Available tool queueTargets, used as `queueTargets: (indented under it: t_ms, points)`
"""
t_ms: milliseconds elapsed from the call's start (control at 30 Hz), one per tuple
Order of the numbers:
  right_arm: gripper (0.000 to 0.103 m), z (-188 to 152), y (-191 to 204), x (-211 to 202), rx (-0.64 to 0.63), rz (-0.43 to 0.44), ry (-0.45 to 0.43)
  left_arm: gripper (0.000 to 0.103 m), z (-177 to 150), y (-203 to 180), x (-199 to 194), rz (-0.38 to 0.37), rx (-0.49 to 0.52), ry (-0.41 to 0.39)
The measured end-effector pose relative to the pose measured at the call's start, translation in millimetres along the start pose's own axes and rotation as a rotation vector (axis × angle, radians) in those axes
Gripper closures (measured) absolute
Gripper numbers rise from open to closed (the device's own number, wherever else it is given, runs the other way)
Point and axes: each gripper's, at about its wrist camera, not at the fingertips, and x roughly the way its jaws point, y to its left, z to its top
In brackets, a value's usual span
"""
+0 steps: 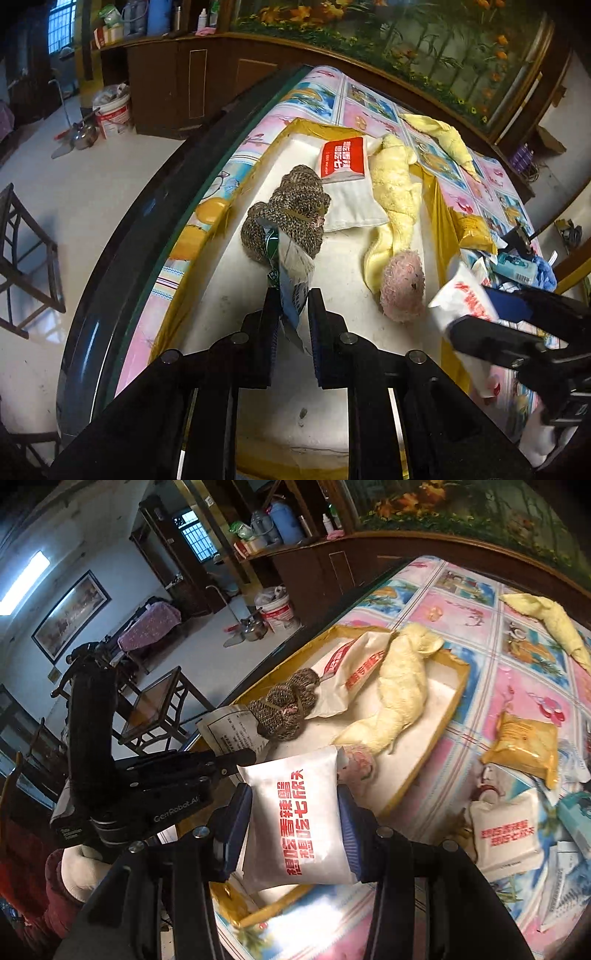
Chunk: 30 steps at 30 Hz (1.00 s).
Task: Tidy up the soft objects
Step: 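Place the snack bag and paper sheet into the foam box, open both tools, then grasp the yellow cracker pack with the left tool while the right tool grasps the lemon-print tissue pack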
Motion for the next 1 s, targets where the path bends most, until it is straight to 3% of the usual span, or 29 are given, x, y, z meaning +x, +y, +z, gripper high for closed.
queueTargets:
  t_ms: [67, 133, 300, 633, 800, 1000]
  points:
    - [0.054, 2.0, 0.8, 14.2, 0.009, 0.002, 0.015, 0.062, 0.9, 5.1, -4.9, -0.006, -0.020, -0.017]
    - [0.051, 4.9, -1.5, 22.2, 0.029, 0.007, 0.021, 0.053, 0.9, 8.7, -11.9, -0.009, -0.036, -0.041]
    - [0.047, 6.8, -15.0, 9.1, 0.087, 0.047, -0.005, 0.053, 4.0, 9.6, -26.3, -0.038, -0.065, -0.079]
    - [0.045, -13.1, -58.8, -92.3, 0.149, 0.030, -0.201, 0.053, -4.0, -27.5, -51.1, -0.097, -0.020, -0.128]
    - [0.042, -50.2, -102.9, -138.2, 0.188, -0.128, -0.270, 0.051, -10.0, -69.4, -57.4, -0.147, 0.088, -0.111]
    - [0.041, -109.2, -175.5, -166.6, 0.352, -0.264, -0.251, 0.050, -20.2, -139.8, -32.2, -0.200, 0.244, -0.038]
